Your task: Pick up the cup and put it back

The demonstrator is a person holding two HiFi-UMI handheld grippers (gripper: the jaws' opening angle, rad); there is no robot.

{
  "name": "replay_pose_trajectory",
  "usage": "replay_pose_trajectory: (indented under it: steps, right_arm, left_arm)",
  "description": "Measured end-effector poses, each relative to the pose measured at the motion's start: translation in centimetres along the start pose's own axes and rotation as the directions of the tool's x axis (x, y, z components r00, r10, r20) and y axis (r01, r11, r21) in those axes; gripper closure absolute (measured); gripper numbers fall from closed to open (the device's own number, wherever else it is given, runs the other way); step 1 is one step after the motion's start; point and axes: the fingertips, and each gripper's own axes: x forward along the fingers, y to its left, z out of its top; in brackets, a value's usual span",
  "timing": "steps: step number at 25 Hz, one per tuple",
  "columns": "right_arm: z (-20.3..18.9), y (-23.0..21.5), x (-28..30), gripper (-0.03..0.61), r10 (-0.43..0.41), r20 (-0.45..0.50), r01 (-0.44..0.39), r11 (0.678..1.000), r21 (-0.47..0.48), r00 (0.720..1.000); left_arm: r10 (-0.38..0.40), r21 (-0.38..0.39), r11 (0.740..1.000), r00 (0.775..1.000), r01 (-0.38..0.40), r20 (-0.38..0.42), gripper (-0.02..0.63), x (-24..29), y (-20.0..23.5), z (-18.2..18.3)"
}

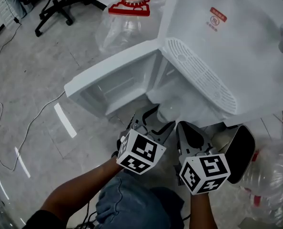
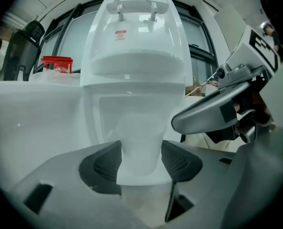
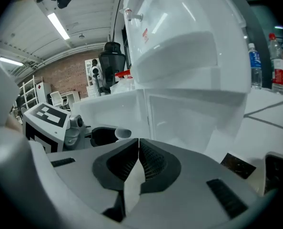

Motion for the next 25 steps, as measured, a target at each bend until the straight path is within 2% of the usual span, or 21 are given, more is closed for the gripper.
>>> replay_pose_trajectory:
  steps: [5,13,25]
  right_arm:
    - [-2.7,-1.9,0.9,0.557,-0.024,-0.008,0.024,1.000,0.014,1.000]
    - [-3.4,-4.2,2.8,0.557,-0.073,0.001,0.073,0.997,0.028,0.997]
    - [-4.3,-5.8,4.2,0.557,-0.112,-0.042,0.115,0.991,0.067,0.993]
  left_arm:
    - [0.002,0.018,1.000,1.000,-0.002,0.008,0.350,2.7,-0.4,-2.5]
    - [-0.009,0.048,0.999,1.000,0.008,0.029,0.350,8.2,0.0,-4.7]
    - [-0.029,0.001,1.000,1.000,0.029,0.005,0.350,15.7,0.8,-8.4]
